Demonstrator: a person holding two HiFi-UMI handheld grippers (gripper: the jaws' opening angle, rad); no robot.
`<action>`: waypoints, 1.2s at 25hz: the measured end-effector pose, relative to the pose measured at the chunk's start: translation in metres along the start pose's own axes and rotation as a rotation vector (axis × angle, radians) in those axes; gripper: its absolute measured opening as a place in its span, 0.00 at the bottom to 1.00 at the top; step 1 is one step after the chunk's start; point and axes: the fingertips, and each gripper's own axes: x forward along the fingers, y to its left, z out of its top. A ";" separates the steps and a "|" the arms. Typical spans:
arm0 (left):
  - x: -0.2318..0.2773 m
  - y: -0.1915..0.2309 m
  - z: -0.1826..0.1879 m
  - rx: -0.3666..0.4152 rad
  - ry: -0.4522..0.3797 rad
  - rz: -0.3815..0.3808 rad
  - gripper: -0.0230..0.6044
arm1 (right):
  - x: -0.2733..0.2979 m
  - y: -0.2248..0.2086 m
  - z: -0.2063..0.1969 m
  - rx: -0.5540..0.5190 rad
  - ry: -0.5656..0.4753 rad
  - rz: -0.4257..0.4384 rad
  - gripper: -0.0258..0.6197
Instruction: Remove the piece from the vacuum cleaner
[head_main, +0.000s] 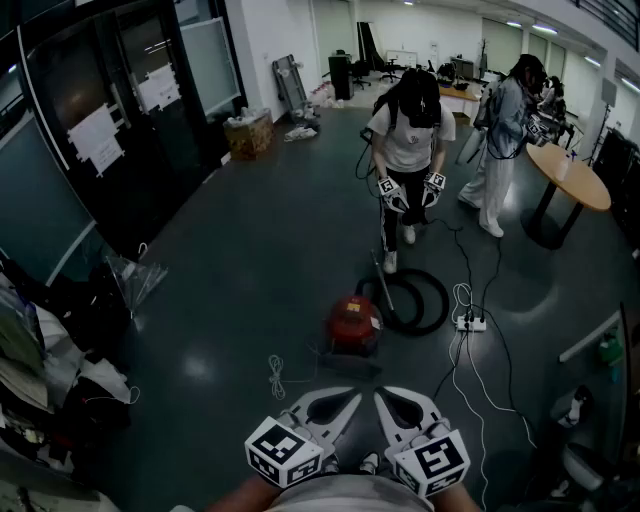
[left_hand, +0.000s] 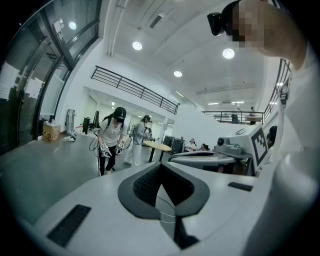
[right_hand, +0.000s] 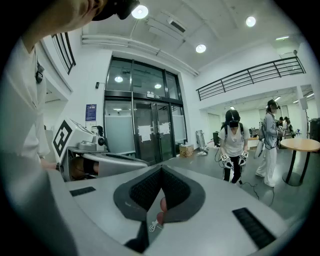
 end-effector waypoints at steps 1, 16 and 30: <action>0.001 0.000 0.001 0.002 -0.002 -0.001 0.04 | 0.001 0.000 0.001 0.000 0.002 0.001 0.06; 0.009 -0.004 -0.001 0.018 -0.005 0.005 0.04 | -0.003 -0.003 0.001 0.032 -0.006 0.044 0.06; 0.029 0.011 -0.021 0.004 0.006 0.081 0.04 | -0.004 -0.031 -0.025 0.044 0.019 0.083 0.06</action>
